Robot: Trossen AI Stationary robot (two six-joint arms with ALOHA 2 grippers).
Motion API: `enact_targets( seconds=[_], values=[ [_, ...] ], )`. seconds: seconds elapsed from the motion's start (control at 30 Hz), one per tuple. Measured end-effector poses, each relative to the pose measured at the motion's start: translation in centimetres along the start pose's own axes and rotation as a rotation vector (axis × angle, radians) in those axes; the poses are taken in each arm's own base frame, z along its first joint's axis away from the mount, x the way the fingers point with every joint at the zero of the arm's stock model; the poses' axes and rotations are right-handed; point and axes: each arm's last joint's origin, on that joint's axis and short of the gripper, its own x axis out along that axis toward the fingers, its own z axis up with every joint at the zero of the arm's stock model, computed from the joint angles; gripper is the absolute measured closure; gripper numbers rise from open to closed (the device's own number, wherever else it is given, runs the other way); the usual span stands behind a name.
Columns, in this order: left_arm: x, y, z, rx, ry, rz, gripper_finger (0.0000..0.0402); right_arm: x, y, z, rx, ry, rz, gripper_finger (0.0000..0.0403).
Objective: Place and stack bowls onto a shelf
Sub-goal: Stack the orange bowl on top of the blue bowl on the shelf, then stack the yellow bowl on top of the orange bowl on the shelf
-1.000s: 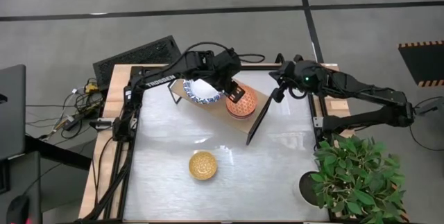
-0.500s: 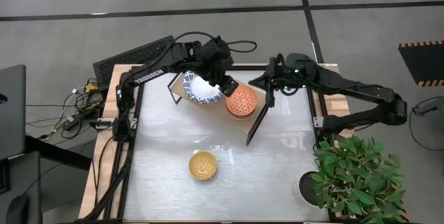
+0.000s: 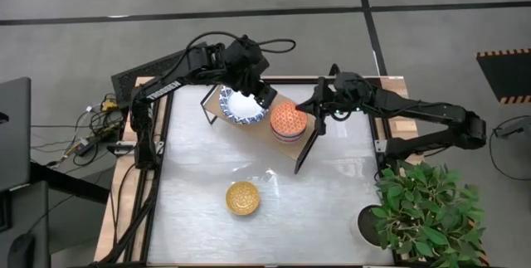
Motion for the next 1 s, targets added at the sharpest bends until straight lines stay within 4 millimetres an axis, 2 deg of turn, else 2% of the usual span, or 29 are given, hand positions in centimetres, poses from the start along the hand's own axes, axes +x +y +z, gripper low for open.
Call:
enact_targets(
  seconds=[0.2,0.4,0.53,0.83,1.0],
  values=[
    [0.0,-0.4,-0.6,0.026,0.058,-0.026,0.0298,-0.5,0.1,0.5,-0.009,-0.041,-0.004,0.0382],
    [-0.5,-0.6,-2.7,0.052,0.215,0.036,0.0298,-2.7,0.8,1.0,-0.059,-0.08,0.01,0.0382],
    [-0.7,-1.3,-3.9,0.119,0.254,0.109,0.0298,-3.1,1.2,0.9,-0.077,-0.063,0.027,0.0382],
    [-0.5,-6.1,-9.5,0.291,0.352,0.179,0.0294,-3.1,1.3,0.5,-0.018,-0.026,0.037,0.0375],
    [1.3,-7.6,-13.3,0.328,0.461,0.216,0.0267,-3.6,1.8,0.7,-0.022,-0.037,0.05,0.0377]
  ],
)
